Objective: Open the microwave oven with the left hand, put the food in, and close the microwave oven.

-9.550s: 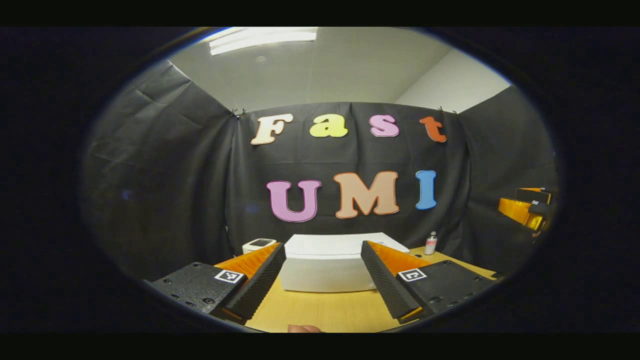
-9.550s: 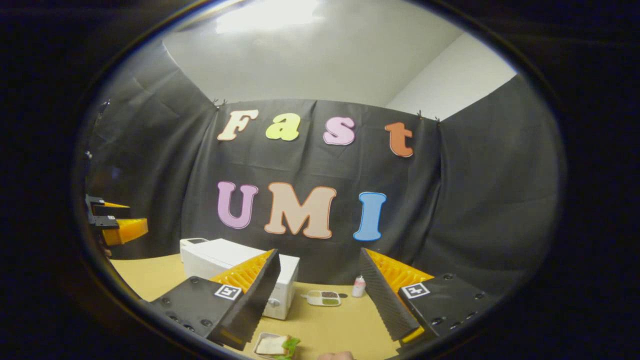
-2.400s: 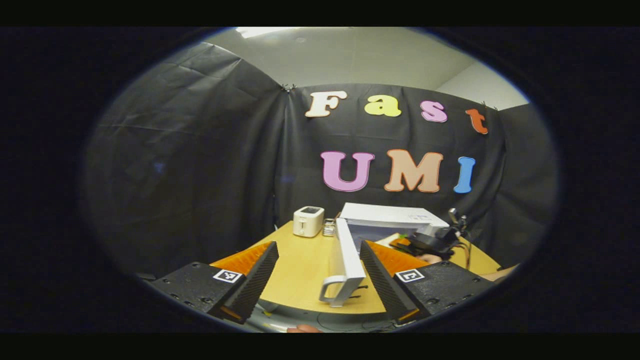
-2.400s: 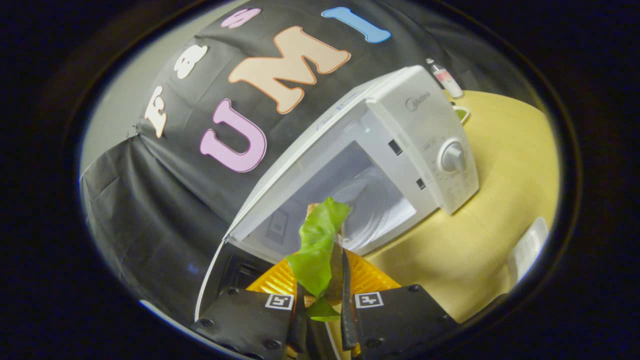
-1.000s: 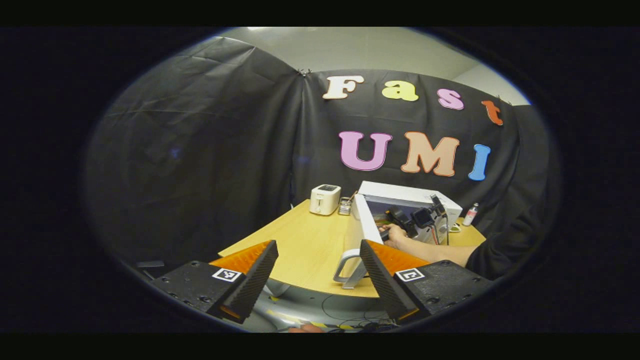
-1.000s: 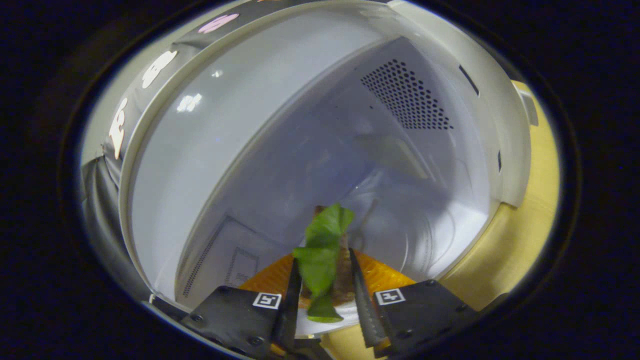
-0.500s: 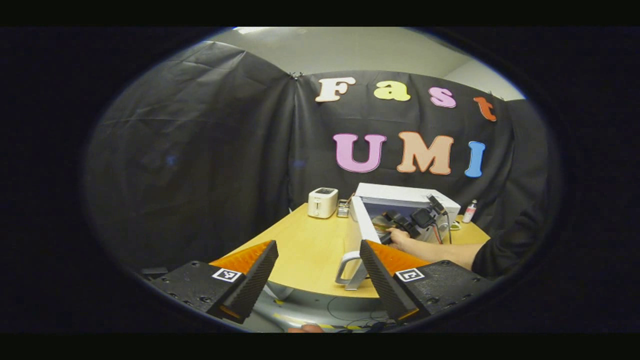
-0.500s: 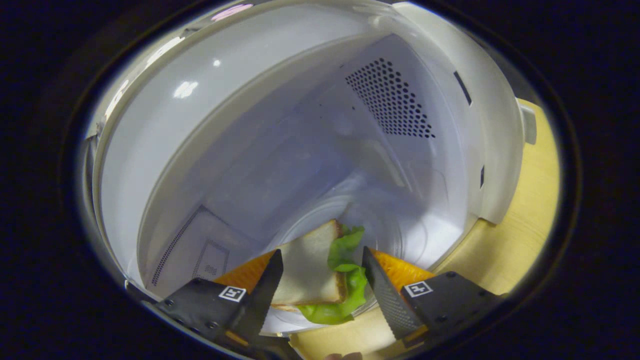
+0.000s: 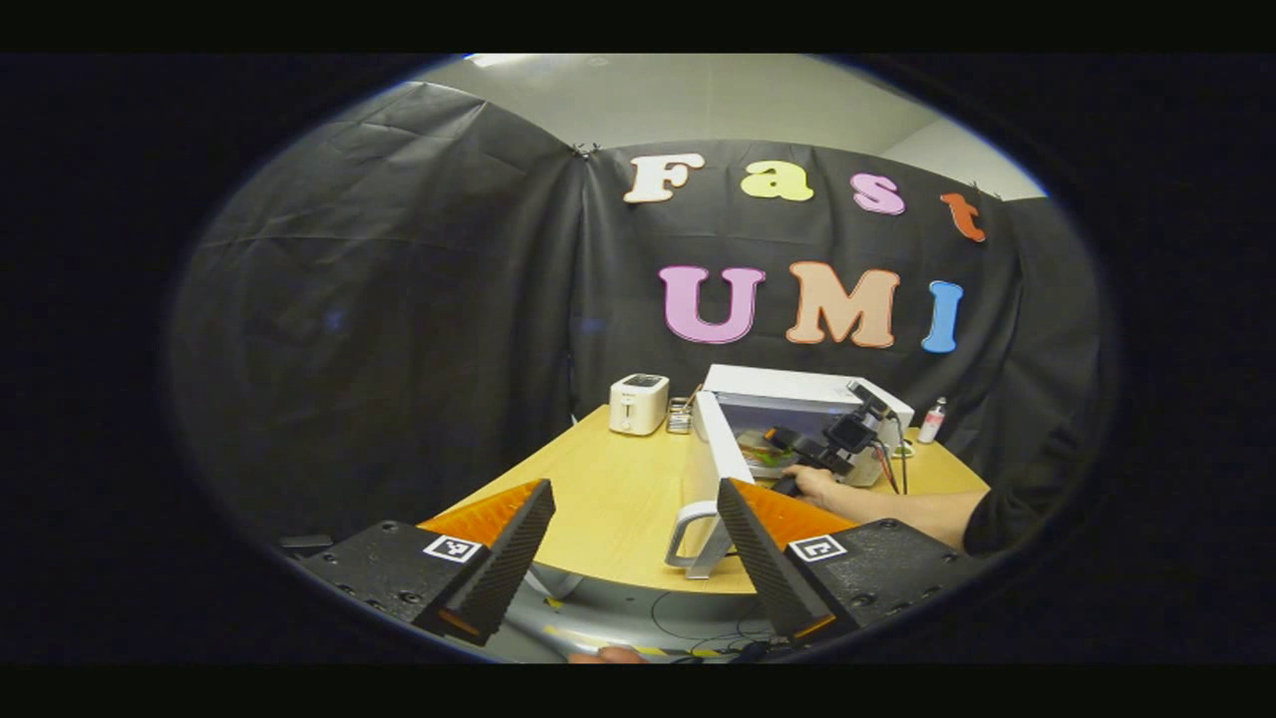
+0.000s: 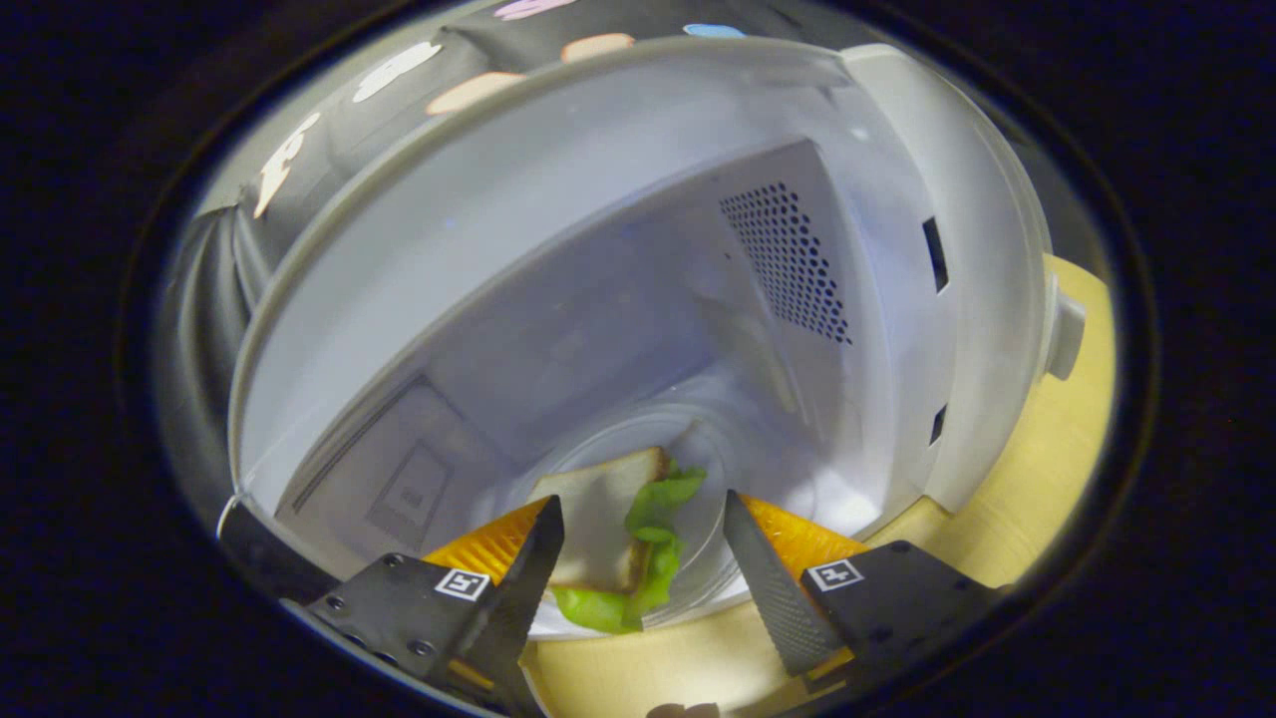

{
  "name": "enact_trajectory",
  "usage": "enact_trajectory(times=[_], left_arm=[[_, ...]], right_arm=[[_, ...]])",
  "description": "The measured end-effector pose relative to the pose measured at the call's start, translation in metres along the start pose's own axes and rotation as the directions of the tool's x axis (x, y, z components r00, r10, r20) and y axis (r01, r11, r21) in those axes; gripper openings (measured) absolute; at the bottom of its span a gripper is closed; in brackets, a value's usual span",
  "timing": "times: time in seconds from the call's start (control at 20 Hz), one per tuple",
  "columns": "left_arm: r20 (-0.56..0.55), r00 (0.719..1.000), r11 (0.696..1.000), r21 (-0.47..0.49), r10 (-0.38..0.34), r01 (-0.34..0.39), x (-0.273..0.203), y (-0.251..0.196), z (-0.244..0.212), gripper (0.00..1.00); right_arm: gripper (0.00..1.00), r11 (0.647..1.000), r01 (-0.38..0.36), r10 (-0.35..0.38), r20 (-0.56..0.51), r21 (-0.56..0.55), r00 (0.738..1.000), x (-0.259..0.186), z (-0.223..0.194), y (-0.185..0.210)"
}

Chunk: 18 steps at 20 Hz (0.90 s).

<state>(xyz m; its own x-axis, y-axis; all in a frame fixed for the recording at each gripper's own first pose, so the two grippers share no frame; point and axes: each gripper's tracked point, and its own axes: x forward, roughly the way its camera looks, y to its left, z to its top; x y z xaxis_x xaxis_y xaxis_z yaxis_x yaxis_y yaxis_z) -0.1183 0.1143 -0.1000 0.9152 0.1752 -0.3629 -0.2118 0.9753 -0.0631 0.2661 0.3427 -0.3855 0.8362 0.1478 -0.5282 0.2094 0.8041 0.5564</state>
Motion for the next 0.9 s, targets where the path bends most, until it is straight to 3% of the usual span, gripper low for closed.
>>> enact_trajectory(times=[0.15,0.2,0.25,0.4,0.45,0.55,0.7,0.9], left_arm=[[0.014,1.000,0.999,0.032,-0.006,0.006,0.002,0.002,0.005,0.94],[0.023,1.000,0.999,0.041,-0.010,0.010,0.003,0.001,0.008,0.99],[0.024,1.000,0.999,0.044,-0.017,0.016,0.005,-0.002,0.007,0.94],[0.020,0.998,0.998,0.020,-0.061,0.061,0.012,-0.015,0.003,0.94],[0.024,0.996,0.997,0.008,-0.080,0.080,0.014,-0.019,0.002,0.96],[0.035,0.995,0.995,0.009,-0.098,0.098,0.018,-0.021,0.003,0.96],[0.034,0.995,0.995,0.037,-0.091,0.090,0.023,-0.012,-0.003,0.99],[0.014,0.995,0.995,-0.001,-0.097,0.097,0.028,-0.009,-0.014,0.94]], right_arm=[[0.99,0.993,-0.059,0.061,0.019,-0.102,0.998,-0.033,0.004,0.009],[0.99,0.989,-0.071,0.075,0.025,-0.126,0.997,-0.045,0.008,0.010],[0.99,0.986,-0.088,0.094,0.030,-0.143,0.995,-0.056,0.010,0.011],[0.99,0.975,-0.110,0.118,0.033,-0.192,0.992,-0.096,0.021,0.008],[0.92,0.972,-0.125,0.133,0.025,-0.196,0.991,-0.109,0.025,0.007],[0.92,0.969,-0.154,0.158,0.007,-0.195,0.987,-0.135,0.034,0.004],[0.91,0.950,-0.174,0.183,0.010,-0.260,0.983,-0.172,0.054,-0.010],[0.91,0.915,-0.173,0.200,0.036,-0.364,0.979,-0.218,0.074,-0.050]])
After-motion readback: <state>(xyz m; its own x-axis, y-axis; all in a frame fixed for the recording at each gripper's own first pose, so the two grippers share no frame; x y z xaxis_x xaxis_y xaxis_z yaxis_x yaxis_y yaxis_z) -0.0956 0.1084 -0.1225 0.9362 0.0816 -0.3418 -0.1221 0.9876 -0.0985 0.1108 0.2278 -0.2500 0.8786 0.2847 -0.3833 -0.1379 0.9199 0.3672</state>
